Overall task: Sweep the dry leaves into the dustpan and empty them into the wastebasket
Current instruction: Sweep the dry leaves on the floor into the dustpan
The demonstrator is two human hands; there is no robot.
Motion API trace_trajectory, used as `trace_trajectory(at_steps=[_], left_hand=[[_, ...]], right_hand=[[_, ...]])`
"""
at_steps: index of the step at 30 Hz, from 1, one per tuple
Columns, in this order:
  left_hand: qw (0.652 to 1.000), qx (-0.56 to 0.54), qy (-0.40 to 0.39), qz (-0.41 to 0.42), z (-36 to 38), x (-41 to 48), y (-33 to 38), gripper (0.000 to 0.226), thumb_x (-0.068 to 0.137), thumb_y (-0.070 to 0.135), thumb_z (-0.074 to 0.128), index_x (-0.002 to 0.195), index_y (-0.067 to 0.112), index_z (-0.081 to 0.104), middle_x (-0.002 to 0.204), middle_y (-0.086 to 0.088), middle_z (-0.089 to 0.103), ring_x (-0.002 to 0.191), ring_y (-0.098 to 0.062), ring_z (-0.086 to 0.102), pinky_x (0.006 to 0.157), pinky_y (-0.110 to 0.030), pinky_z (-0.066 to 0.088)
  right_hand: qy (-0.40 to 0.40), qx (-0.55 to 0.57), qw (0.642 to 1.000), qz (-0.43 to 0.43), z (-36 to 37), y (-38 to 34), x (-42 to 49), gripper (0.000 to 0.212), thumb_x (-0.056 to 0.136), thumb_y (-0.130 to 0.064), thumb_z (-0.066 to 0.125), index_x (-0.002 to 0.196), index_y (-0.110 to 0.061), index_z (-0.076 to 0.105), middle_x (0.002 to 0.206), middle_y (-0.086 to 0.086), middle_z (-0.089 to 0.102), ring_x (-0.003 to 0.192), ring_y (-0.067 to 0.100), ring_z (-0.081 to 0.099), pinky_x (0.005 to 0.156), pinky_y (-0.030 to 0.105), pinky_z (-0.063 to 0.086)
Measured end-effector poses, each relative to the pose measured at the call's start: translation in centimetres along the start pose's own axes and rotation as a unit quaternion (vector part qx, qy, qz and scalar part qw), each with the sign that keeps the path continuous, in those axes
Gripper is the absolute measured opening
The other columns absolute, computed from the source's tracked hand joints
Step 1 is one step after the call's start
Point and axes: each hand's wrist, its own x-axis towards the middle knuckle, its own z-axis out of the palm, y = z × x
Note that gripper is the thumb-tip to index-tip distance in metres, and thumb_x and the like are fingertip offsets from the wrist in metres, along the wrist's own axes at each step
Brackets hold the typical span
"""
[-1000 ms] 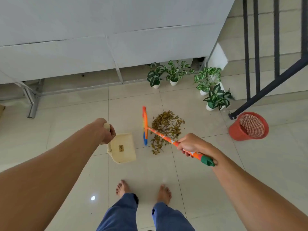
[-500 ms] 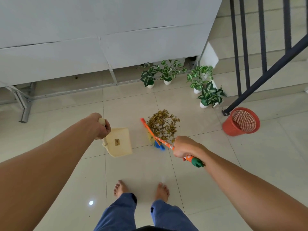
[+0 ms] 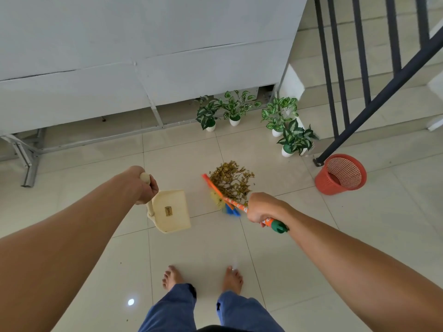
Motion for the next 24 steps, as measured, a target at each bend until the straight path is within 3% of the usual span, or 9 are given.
trace_trajectory(at_steps=[3,7,12,15,19,22,24], left_hand=[[1.000,0.000,0.001,0.001,0.2,0.2,0.1,0.013,0.088,0.009,0.055,0.101,0.009,0.051,0.086,-0.004,0.052,0.053,-0.010,0.049,0.037,-0.014,0.042],[1.000,0.004,0.000,-0.002,0.9,0.0,0.1,0.013,0.088,0.008,0.054,0.101,0.009,0.051,0.088,-0.004,0.052,0.053,-0.009,0.049,0.037,-0.014,0.042],[1.000,0.019,-0.009,0.002,2.4,-1.1,-0.1,0.008,0.088,0.008,0.054,0.095,0.008,0.049,0.082,-0.005,0.051,0.051,-0.009,0.047,0.037,-0.015,0.039],[0.999,0.031,-0.013,0.007,3.2,-1.2,0.2,0.011,0.089,0.010,0.055,0.099,0.009,0.051,0.082,-0.004,0.051,0.053,-0.008,0.049,0.036,-0.015,0.040],[0.999,0.040,-0.015,0.005,3.8,-1.1,0.7,0.013,0.088,0.009,0.055,0.101,0.009,0.051,0.084,-0.004,0.052,0.053,-0.008,0.049,0.036,-0.014,0.041],[0.998,0.057,-0.005,0.024,4.2,-1.4,1.2,0.013,0.088,0.008,0.054,0.101,0.009,0.050,0.083,-0.005,0.051,0.053,-0.008,0.049,0.037,-0.014,0.041],[0.996,0.080,0.004,0.027,4.5,-1.8,1.9,0.015,0.088,0.008,0.053,0.103,0.009,0.052,0.082,-0.005,0.051,0.052,-0.009,0.048,0.037,-0.014,0.041]], right_hand=[[-0.004,0.025,1.000,-0.002,-1.3,0.9,-0.5,0.010,0.091,-0.009,0.052,0.100,-0.009,0.056,0.071,0.009,0.065,0.054,0.018,0.062,0.054,0.027,0.050],[-0.004,0.130,0.992,-0.002,-3.1,2.9,-1.2,0.021,0.085,-0.011,0.062,0.102,0.000,0.068,0.078,0.009,0.070,0.053,0.014,0.063,0.048,0.024,0.049],[0.041,0.171,0.984,0.018,-3.9,4.0,-1.8,0.023,0.084,-0.010,0.060,0.104,-0.001,0.066,0.074,0.008,0.068,0.055,0.016,0.064,0.052,0.027,0.053],[0.093,0.166,0.980,0.058,-3.8,4.3,-1.8,0.012,0.088,-0.010,0.057,0.099,-0.004,0.060,0.071,0.005,0.064,0.056,0.016,0.066,0.050,0.024,0.051],[0.141,0.142,0.973,0.114,-2.0,4.6,-0.9,0.036,0.091,-0.008,0.052,0.126,-0.006,0.054,0.090,0.004,0.067,0.073,0.017,0.070,0.066,0.029,0.058],[0.119,0.196,0.963,0.143,-0.8,4.5,0.4,0.025,0.089,-0.007,0.049,0.110,-0.004,0.062,0.099,0.007,0.071,0.078,0.018,0.069,0.070,0.028,0.056],[0.097,0.301,0.936,0.154,-0.1,4.3,1.5,0.023,0.086,-0.003,0.048,0.100,-0.001,0.067,0.099,0.013,0.072,0.075,0.021,0.067,0.063,0.029,0.055]])
